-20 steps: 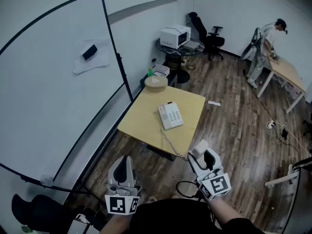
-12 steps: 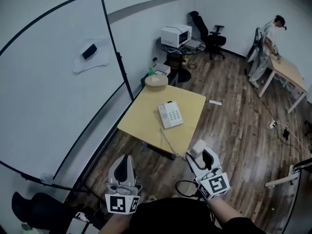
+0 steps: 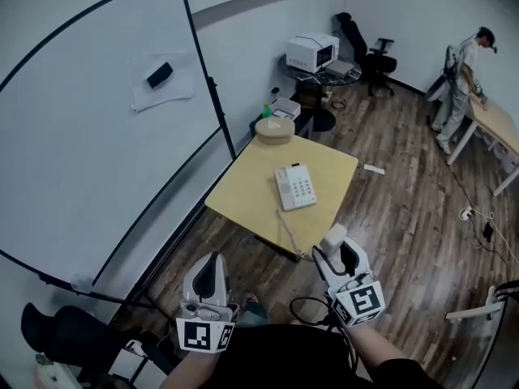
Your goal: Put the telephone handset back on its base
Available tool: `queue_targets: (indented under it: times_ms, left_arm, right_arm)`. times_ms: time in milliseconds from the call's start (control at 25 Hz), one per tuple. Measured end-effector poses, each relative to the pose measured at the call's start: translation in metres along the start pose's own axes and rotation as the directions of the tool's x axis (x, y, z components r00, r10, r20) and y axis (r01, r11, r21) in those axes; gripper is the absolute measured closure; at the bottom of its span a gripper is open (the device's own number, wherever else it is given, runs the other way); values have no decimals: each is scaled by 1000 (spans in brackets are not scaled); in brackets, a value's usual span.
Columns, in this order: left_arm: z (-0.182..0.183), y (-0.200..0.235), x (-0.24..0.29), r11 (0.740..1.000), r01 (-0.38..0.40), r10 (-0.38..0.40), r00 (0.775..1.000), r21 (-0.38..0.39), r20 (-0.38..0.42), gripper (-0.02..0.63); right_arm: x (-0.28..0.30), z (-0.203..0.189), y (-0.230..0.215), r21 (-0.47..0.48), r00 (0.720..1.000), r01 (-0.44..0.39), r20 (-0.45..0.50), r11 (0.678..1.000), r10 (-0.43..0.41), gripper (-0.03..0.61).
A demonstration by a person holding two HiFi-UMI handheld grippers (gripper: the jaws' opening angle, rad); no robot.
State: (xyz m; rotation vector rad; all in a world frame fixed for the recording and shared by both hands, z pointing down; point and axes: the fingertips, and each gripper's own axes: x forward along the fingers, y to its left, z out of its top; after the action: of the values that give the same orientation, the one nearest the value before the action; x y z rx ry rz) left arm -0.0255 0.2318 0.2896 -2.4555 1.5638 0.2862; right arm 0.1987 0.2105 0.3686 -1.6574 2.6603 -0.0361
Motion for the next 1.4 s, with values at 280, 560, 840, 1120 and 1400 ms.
queue_targets:
  times_ms: [280,560,840,1120,1400]
  left_arm:
    - [-14,26,32,1000,-12,12,1000,-7,5,614]
    - [-40,75,91,999,11,-9,999,-48,30,614]
    - [-70,141,172,993,65,-61,997,-101,41,614]
    - [-99,189,230,981,116,-113,993,-157,29,614]
    - [-124,229,268,967,161,-160,987,-198,18,614]
  right_arm:
    - [40,-5,-7,-9,1000,-5,-19,1000,5,347]
    - [106,-9,-20,-30,998,36,-58,999,-38,347]
    - [188,-9,-33,-60,988,109,-107,992,-115,347]
    - [251,-20,-48,-76,966,174,-182,982,-186,347]
    - [298,-36,-57,-100,939,225,-245,969,-243,347]
